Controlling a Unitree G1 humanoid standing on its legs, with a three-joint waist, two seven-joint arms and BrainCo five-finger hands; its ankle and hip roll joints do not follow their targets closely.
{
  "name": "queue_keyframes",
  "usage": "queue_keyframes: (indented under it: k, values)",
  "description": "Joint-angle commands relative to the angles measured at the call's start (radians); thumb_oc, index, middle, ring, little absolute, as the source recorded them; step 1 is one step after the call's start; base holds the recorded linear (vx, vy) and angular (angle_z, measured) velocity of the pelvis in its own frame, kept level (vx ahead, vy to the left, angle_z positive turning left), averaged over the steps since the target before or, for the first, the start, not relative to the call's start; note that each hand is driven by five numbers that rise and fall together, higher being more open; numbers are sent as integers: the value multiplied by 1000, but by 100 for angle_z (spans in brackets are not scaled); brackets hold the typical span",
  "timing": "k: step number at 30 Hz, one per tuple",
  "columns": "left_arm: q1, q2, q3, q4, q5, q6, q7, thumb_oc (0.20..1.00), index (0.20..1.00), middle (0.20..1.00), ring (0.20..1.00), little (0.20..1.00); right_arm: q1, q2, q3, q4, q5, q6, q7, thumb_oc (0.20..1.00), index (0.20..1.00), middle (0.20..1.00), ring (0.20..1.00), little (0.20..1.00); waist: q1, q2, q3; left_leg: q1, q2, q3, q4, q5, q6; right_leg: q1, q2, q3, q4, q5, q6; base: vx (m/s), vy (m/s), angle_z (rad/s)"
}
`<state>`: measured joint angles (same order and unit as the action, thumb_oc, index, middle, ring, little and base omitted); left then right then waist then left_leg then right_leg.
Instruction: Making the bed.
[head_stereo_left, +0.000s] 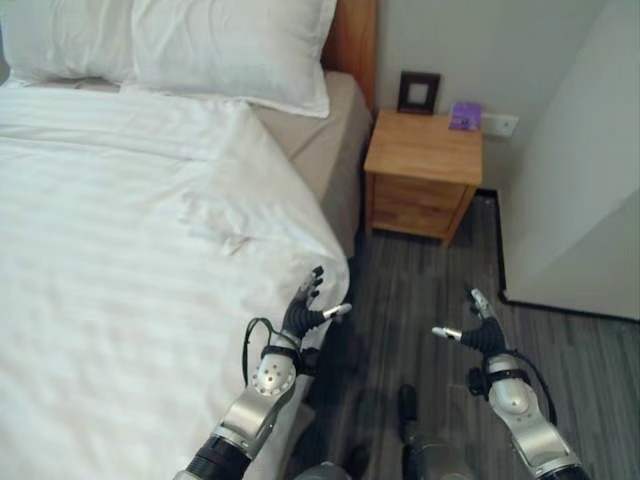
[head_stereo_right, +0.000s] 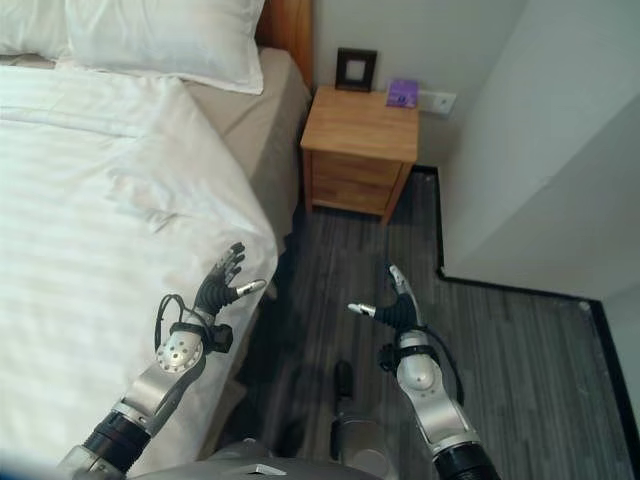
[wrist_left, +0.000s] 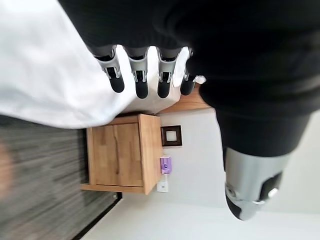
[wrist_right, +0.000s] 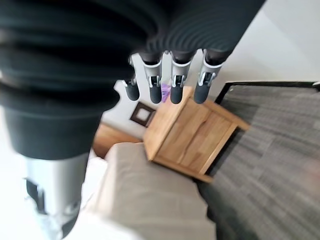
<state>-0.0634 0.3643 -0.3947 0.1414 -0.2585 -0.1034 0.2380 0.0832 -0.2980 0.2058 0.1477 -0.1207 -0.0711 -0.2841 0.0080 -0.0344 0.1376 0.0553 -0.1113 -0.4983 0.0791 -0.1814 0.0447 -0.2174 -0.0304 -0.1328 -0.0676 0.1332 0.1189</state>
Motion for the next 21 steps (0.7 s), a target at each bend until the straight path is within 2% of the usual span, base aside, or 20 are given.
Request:
queue_keyframes:
  k: [1,3,4,5,7,8,9,10,11,12,14,16,18,19,20,21]
  values:
    - [-45,17,33,-71,38,-46,10,1000,1000,1000,1000,1000,-61,-21,-22,-77,-45,-40,-42,1000,1000,1000,1000,1000,-4,41,14,138,115,145,-166,26,-75,-16,26,-129,-20,-12,33,365,-116,-5]
    - [-27,21,44,-78,38,-49,10,1000,1000,1000,1000,1000,-65,-19,-13,-77,-50,-45,-39,1000,1000,1000,1000,1000,5,41,3,152,139,159,-166,29,-83,-2,29,-140,-20,-12,21,334,-79,-17]
    - [-3,27,51,-88,31,-49,10,1000,1000,1000,1000,1000,-59,-16,-5,-75,-44,-43,-38,1000,1000,1000,1000,1000,12,59,-24,184,206,180,-166,46,-112,25,55,-138,-17,-30,-1,433,-73,-9]
    - [9,28,59,-90,25,-47,12,1000,1000,1000,1000,1000,-59,-19,1,-70,-43,-43,-37,1000,1000,1000,1000,1000,11,69,-35,199,239,206,-166,81,-136,45,60,-142,-20,-34,-6,518,-81,4]
    - [21,33,72,-92,7,-46,15,1000,1000,1000,1000,1000,-65,-18,17,-62,-25,-45,-32,1000,1000,1000,1000,1000,22,81,-29,157,273,270,-39,139,-171,97,65,-141,-20,-62,-15,291,-5,-6]
    - [30,38,85,-100,-3,-49,13,1000,1000,1000,1000,1000,-72,-22,19,-64,-13,-48,-29,1000,1000,1000,1000,1000,34,75,-9,94,264,289,89,186,-176,126,54,-127,-20,-68,-28,231,50,-20]
    - [40,42,97,-112,-12,-51,10,1000,1000,1000,1000,1000,-78,-26,21,-69,0,-52,-27,1000,1000,1000,1000,1000,48,52,15,22,240,297,199,237,-153,147,31,-111,-20,-73,-45,204,67,-36]
    - [50,52,110,-127,-13,-51,13,1000,1000,1000,1000,1000,-84,-26,24,-76,10,-55,-27,1000,1000,1000,1000,1000,69,29,40,-59,222,313,341,237,-116,166,14,-90,-20,-79,-55,239,40,-61]
    - [57,59,119,-133,-10,-51,15,1000,1000,1000,1000,1000,-95,-31,28,-74,14,-56,-28,1000,1000,1000,1000,1000,90,9,53,-120,217,340,414,207,-87,182,0,-71,-20,-88,-59,236,28,-91]
    - [62,58,133,-141,-17,-52,19,1000,1000,1000,1000,1000,-105,-38,30,-73,14,-51,-24,1000,1000,1000,1000,1000,104,-6,67,-179,216,362,445,187,-74,197,-17,-59,-20,-100,-58,237,58,-93]
    - [64,51,145,-140,-35,-48,27,1000,1000,1000,1000,1000,-126,-44,36,-63,25,-41,-21,1000,1000,1000,1000,1000,135,-4,85,-255,220,406,405,117,-69,218,-33,-30,-20,-123,-44,264,159,-54]
    - [77,39,149,-144,-35,-50,32,1000,1000,1000,1000,1000,-135,-42,48,-56,34,-44,-18,1000,1000,1000,1000,1000,152,16,79,-251,171,411,250,100,-78,235,-36,-3,-20,-151,-31,361,265,-45]
    - [93,27,149,-149,-31,-53,27,1000,1000,1000,1000,1000,-133,-42,56,-50,29,-47,-13,1000,1000,1000,1000,1000,162,39,61,-239,111,396,70,156,-82,250,-26,2,-20,-172,-26,388,260,-45]
    - [92,22,144,-146,-26,-54,19,1000,1000,1000,1000,1000,-129,-42,57,-47,18,-47,-11,1000,1000,1000,1000,1000,164,57,53,-252,100,407,2,202,-81,262,-11,-1,-20,-189,-25,246,143,-10]
    - [93,22,144,-145,-26,-54,19,1000,1000,1000,1000,1000,-128,-42,57,-47,18,-48,-11,1000,1000,1000,1000,1000,162,56,53,-242,98,405,-16,212,-81,265,-14,-4,-20,-191,-25,379,236,7]
    - [82,14,135,-141,-22,-58,12,1000,1000,1000,1000,1000,-127,-40,45,-49,3,-44,-18,1000,1000,1000,1000,1000,161,80,40,-287,90,498,-87,275,-81,305,5,-4,-20,-235,-25,348,225,0]
